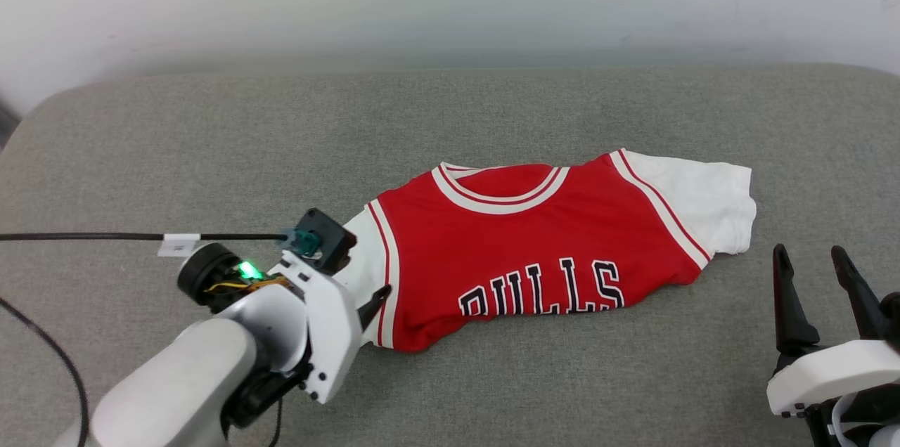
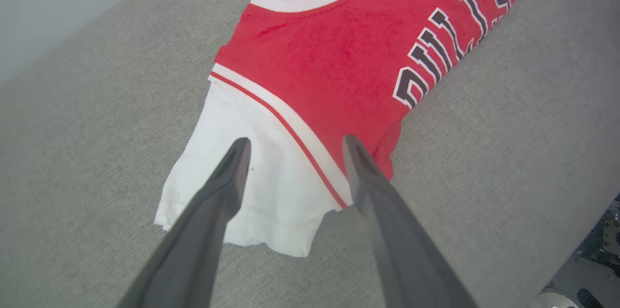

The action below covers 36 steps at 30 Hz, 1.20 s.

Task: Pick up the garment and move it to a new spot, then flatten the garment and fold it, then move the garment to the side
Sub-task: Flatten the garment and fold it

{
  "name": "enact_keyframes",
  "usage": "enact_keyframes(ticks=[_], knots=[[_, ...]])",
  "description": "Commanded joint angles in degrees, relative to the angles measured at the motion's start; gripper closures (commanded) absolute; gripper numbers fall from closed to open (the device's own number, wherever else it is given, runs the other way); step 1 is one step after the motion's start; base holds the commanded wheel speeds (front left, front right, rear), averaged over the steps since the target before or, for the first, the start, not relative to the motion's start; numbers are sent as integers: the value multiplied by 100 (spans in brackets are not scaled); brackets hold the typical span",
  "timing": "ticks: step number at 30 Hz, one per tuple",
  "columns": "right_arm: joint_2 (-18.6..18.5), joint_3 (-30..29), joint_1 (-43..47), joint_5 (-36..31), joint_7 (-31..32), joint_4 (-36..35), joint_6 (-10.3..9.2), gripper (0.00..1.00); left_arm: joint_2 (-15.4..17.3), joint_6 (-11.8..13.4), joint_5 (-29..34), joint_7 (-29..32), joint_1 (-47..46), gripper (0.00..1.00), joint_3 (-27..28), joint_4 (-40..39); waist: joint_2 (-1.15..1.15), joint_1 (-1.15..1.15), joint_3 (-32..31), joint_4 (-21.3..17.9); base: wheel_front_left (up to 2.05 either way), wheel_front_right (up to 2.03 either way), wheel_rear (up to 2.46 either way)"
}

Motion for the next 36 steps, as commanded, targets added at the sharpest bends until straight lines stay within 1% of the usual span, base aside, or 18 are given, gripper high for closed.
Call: enact_keyframes(ticks=[1, 4, 5, 8, 12, 16, 20, 23, 29, 32, 33, 34, 35, 36], knots=[[-21, -14, 113, -31, 22, -38, -3, 0, -163, -37, 45, 102, -164, 0, -85, -197, 0, 1, -20, 20, 0, 0, 0], [-15, 17, 106, -32, 63, -74, -3, 0, -481, -57, 57, 343, -345, 0, -255, -392, 0, 1, 12, -19, 0, 0, 0], [-15, 17, 106, -32, 63, -74, -3, 0, -481, -57, 57, 343, -345, 0, -255, -392, 0, 1, 12, -19, 0, 0, 0], [6, 49, 47, -20, 93, -122, -3, 0, -773, -60, 97, 638, -570, 0, -433, -393, 0, 1, 145, -127, 0, 0, 0], [12, 97, 25, -23, 153, -176, -3, 0, -1184, -80, 243, 917, -889, 0, -676, -98, 0, 1, 358, -298, 0, 0, 0], [32, -6, -48, 66, 166, -283, -3, 0, -1456, -118, 388, 1070, -1206, 0, -819, 287, 0, 1, 587, -501, 0, 0, 0], [39, -6, -42, 34, 183, -327, -3, 0, -1674, -194, 501, 1174, -1466, 0, -957, 643, 0, 1, 780, -647, 0, 0, 0], [50, 9, -67, 28, 150, -343, -3, 0, -1824, -307, 504, 1263, -1591, 0, -1078, 948, 0, 1, 909, -721, 0, 0, 0], [85, 56, -134, 34, 76, -289, -3, 0, -2037, -420, 736, 1495, -1901, 0, -1380, 1588, 0, 1, 1142, -788, 0, 0, 0], [100, 97, -181, 25, 29, -238, -3, 0, -2100, -499, 700, 1599, -1908, 0, -1508, 1880, 0, 1, 1222, -813, 0, 0, 0], [105, 103, -194, 17, 14, -220, -3, 0, -2117, -522, 688, 1644, -1893, 11, -1571, 1961, 0, 1, 1238, -814, 0, 0, 0], [108, 103, -202, 9, 0, -203, -3, 0, -2132, -550, 666, 1680, -1875, 60, -1622, 2031, 0, 1, 1247, -813, 0, 0, 0], [112, 103, -209, 2, -12, -179, -3, 0, -2154, -577, 643, 1681, -1846, 100, -1664, 2078, 0, 1, 1249, -809, 0, 0, 0], [118, 104, -224, -9, -21, -159, -3, 0, -2174, -602, 636, 1654, -1817, 100, -1706, 2110, 0, 1, 1243, -801, 0, 0, 0]])
